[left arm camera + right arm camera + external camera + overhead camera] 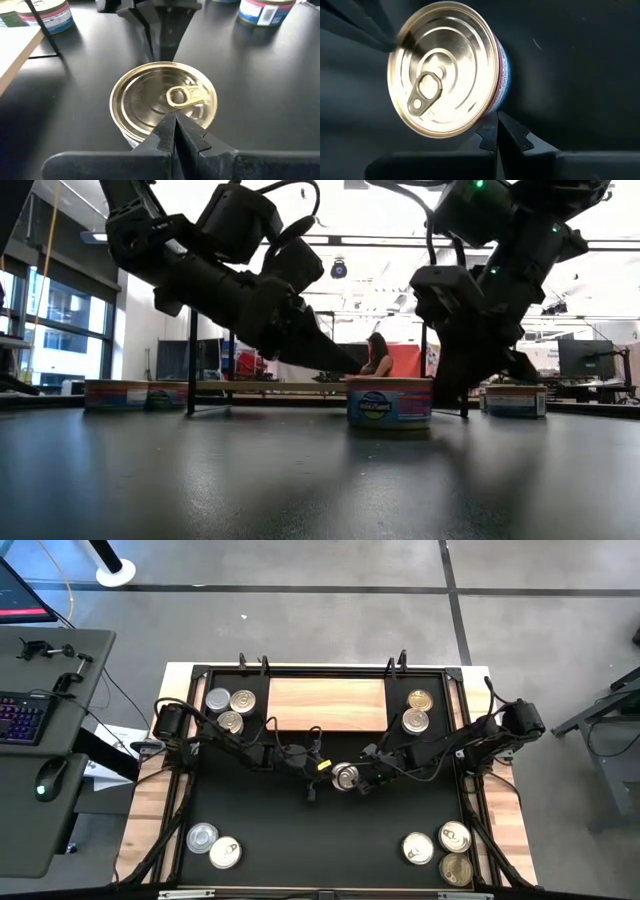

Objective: Stack canned seafood by type on shelf
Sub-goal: Put the blue-pink tuna can on the shelf

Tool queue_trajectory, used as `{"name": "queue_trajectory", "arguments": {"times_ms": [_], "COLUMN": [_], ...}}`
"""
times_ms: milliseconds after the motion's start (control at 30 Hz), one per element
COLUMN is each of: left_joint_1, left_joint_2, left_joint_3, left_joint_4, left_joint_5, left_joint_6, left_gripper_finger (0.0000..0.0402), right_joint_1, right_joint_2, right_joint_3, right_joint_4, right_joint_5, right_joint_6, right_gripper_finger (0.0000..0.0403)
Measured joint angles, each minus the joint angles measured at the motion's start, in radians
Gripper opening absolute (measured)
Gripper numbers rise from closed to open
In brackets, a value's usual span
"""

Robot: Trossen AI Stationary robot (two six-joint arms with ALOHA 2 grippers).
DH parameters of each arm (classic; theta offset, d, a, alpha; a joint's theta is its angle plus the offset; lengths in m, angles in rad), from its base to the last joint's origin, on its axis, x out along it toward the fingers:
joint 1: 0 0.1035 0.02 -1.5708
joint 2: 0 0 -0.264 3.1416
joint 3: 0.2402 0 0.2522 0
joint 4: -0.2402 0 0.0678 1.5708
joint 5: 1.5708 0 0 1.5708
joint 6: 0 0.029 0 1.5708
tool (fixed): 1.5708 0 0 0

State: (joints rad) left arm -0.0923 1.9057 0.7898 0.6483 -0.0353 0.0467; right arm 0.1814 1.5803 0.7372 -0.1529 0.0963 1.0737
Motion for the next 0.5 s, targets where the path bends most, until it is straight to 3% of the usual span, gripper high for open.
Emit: {"name": "queue_trajectory", "arguments": {"times_ms": [500], "left_joint_1": [0.006], "left_joint_2": [-0.008], "left_joint_3": [0.003], "left_joint_4": [-0.141], "left_joint_5": [-0.004], "left_joint_6": [-0.001], "left_gripper_finger": [0.0000], "right_joint_1": [0.002], "right_joint_2": [-0.004], "right_joint_3": [-0.001], "right_joint_4": [0.157], "right_joint_5": [-0.013], "right_joint_6": [0.027], "right_gripper_finger": [0.0000]}}
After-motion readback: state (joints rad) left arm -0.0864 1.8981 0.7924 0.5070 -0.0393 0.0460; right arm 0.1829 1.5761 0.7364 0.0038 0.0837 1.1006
